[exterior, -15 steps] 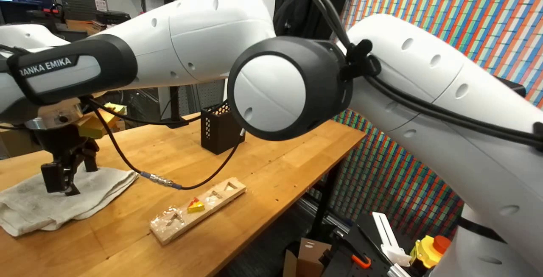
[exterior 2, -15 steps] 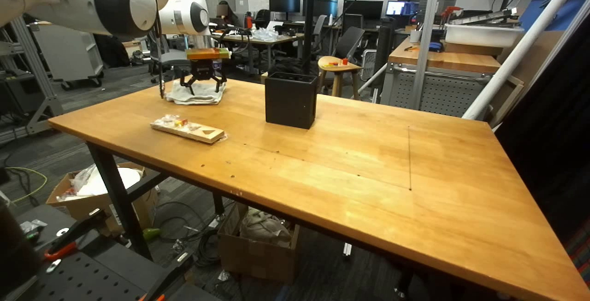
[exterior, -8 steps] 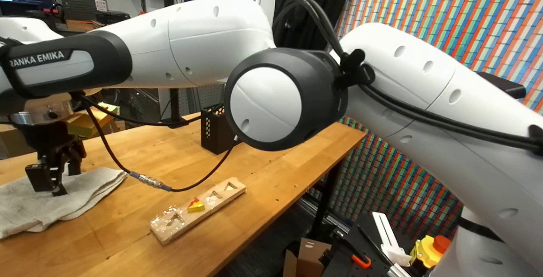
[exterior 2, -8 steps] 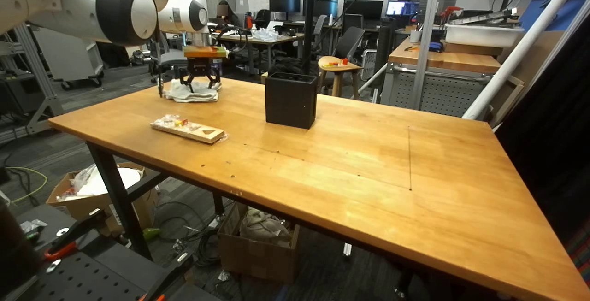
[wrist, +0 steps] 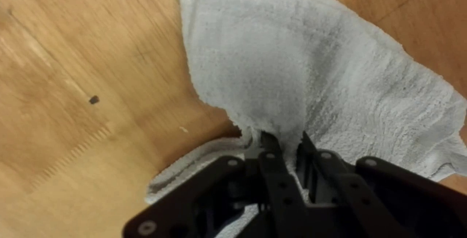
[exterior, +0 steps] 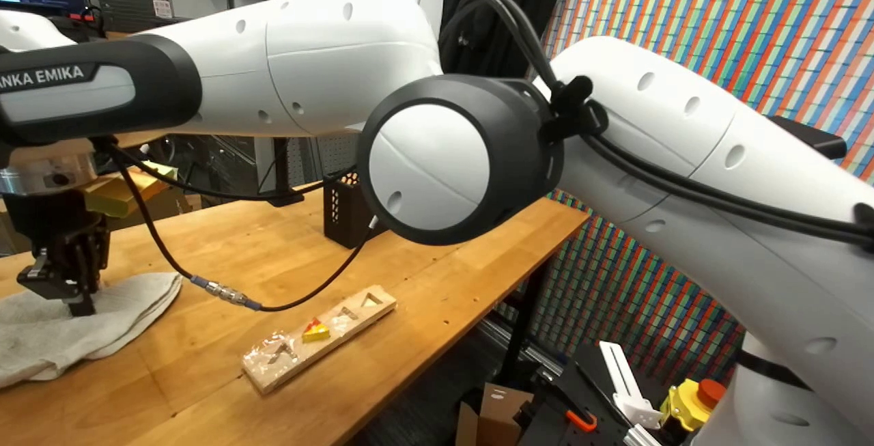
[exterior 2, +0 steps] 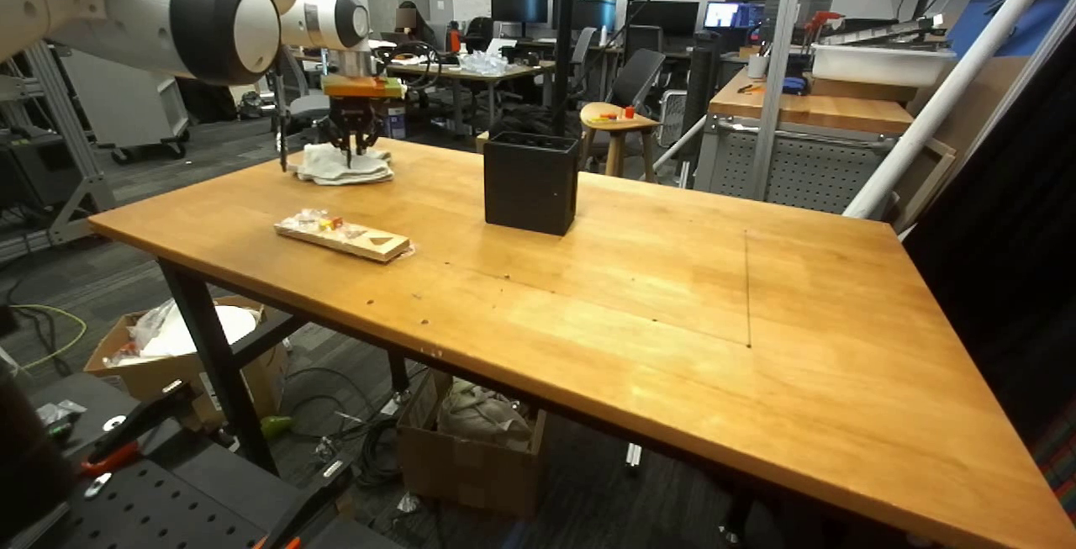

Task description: Put the towel into the box.

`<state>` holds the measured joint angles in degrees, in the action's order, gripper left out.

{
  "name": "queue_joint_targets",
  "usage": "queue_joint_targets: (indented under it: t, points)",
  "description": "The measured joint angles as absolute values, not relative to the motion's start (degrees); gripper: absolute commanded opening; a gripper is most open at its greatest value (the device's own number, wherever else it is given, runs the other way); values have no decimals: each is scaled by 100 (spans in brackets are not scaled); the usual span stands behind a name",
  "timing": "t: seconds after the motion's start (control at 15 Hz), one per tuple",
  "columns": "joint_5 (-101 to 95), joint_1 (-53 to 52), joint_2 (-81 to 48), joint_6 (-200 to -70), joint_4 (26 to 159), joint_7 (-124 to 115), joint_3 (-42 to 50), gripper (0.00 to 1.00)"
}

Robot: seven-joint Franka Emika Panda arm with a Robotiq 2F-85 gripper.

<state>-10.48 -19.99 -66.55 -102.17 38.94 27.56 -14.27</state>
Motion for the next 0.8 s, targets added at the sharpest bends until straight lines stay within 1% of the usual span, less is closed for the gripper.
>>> queue_joint_targets:
  t: [0.4,0.8]
  points:
    - [-1046,-1995,-6630,-9961,3744,2737,-1443,5]
    - [-1046,-1830,-6261,-9219,3453,2700,-1428,5]
